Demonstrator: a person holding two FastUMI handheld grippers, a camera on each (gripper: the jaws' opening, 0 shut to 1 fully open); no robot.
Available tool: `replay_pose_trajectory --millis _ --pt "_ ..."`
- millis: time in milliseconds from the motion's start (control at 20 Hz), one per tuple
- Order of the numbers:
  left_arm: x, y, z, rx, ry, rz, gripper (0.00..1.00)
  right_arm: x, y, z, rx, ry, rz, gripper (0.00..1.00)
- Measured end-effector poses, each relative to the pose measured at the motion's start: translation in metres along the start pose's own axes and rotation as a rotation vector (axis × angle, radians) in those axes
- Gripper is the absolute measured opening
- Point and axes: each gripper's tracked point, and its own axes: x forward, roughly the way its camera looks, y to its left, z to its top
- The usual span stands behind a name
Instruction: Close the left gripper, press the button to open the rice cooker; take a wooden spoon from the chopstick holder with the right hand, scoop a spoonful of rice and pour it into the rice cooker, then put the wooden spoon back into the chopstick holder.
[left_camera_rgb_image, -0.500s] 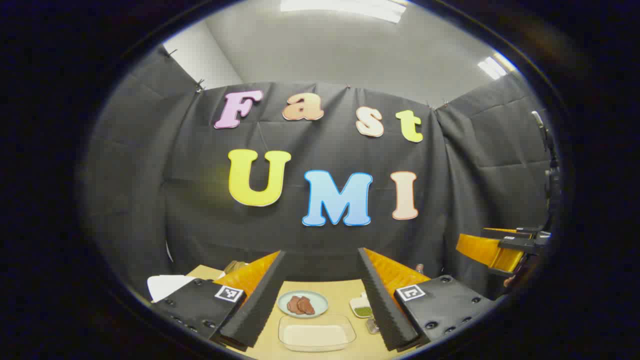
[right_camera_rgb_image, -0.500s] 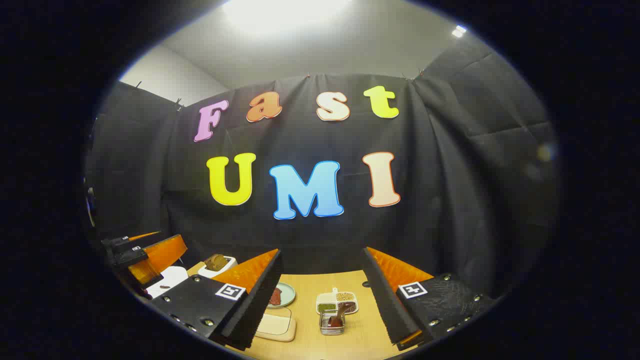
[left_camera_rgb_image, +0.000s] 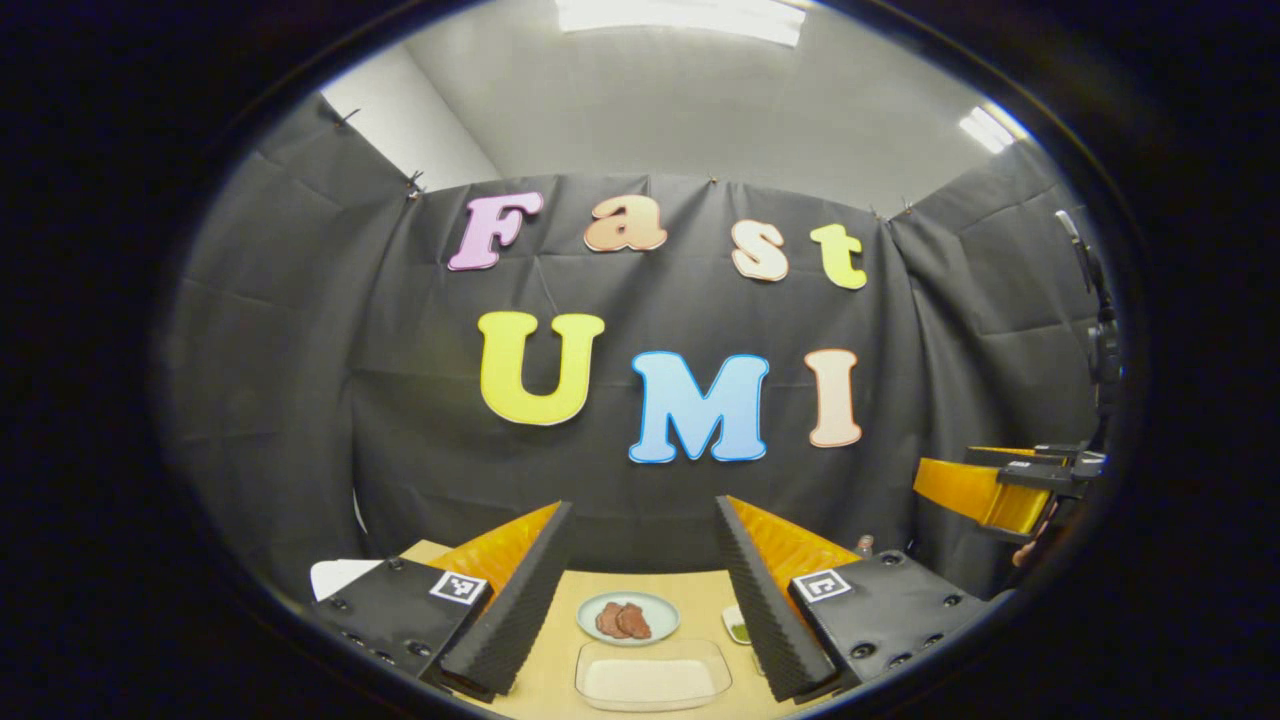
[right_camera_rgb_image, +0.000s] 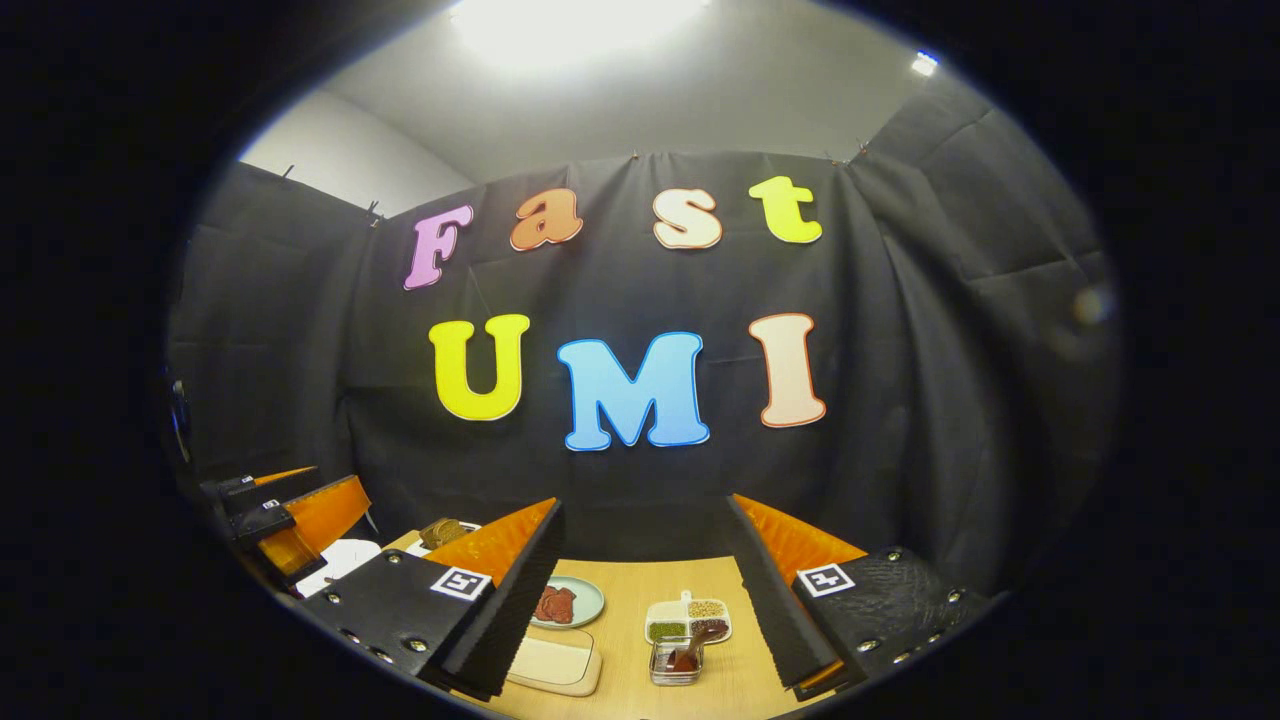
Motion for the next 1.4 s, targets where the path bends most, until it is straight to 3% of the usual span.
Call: replay_pose_trajectory --millis 300,550,800,1000,1050,1200,1400 --pt "0.005 0.004 -0.006 0.008 0.011 0.006 0.95 0.001 -0.003 -0.003 0.012 0.009 -0.005 0.95" --pt "0.001 0.033 -0.012 0.030 -0.005 0.060 0.99 0.002 0.001 -0.011 0.024 0.028 0.002 0.96" --pt "-0.001 0.063 -0.046 0.016 0.080 0.061 0.96 0.007 0.011 -0.021 -0.002 0.049 0.030 0.95" --pt "-0.002 0.107 -0.083 -0.029 0.194 0.126 0.34 0.006 0.027 -0.035 -0.007 0.084 0.060 0.96" --pt "-0.004 0.118 -0.092 -0.047 0.218 0.137 0.07 0.008 0.031 -0.037 -0.012 0.093 0.068 0.96" --pt "-0.012 0.151 -0.121 -0.132 0.319 0.171 0.11 0.013 0.038 -0.043 -0.021 0.111 0.090 0.96" --pt "-0.021 0.219 -0.173 -0.220 0.445 0.279 0.09 0.017 0.042 -0.052 -0.016 0.130 0.101 0.96"
